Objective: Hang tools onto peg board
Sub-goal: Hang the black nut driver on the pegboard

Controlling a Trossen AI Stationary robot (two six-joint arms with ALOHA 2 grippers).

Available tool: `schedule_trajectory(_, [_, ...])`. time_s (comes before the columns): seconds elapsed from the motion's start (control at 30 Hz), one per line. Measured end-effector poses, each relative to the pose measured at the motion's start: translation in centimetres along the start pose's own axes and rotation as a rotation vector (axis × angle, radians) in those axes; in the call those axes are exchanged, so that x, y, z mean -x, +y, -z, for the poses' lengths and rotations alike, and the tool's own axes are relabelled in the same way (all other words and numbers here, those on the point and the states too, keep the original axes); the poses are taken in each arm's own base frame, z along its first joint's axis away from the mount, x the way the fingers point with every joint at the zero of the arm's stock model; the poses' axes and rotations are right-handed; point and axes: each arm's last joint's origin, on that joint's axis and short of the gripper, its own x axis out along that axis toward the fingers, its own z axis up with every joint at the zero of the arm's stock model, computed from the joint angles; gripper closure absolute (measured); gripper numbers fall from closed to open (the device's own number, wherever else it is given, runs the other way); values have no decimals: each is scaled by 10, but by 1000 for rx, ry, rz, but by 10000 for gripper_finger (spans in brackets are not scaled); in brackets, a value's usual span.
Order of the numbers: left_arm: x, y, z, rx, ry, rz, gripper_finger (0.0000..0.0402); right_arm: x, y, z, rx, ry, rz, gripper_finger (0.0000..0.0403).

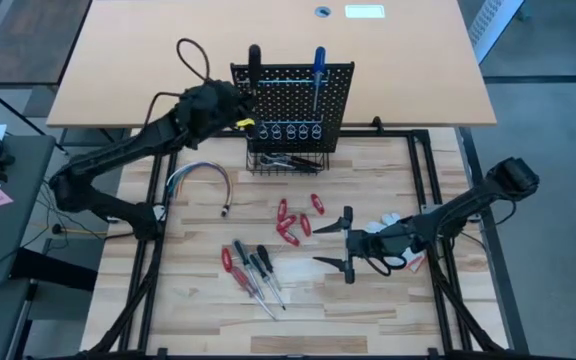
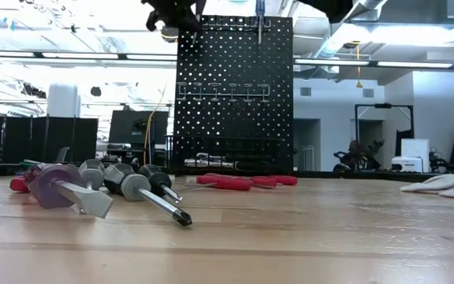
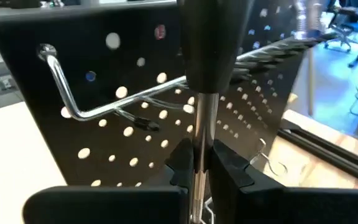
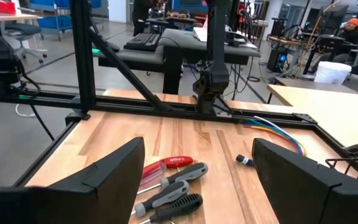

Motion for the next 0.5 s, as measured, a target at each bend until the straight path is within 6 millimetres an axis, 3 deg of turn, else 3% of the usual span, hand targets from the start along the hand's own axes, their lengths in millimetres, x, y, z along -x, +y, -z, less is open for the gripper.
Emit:
schedule_trajectory(0.17, [-7, 1, 4, -5, 15, -39, 384, 2, 3, 0, 4, 1, -12, 97])
schedule_trajectory(0.5, [25, -10, -7, -32, -24, 16, 383, 2, 4, 0, 7, 7, -17, 97])
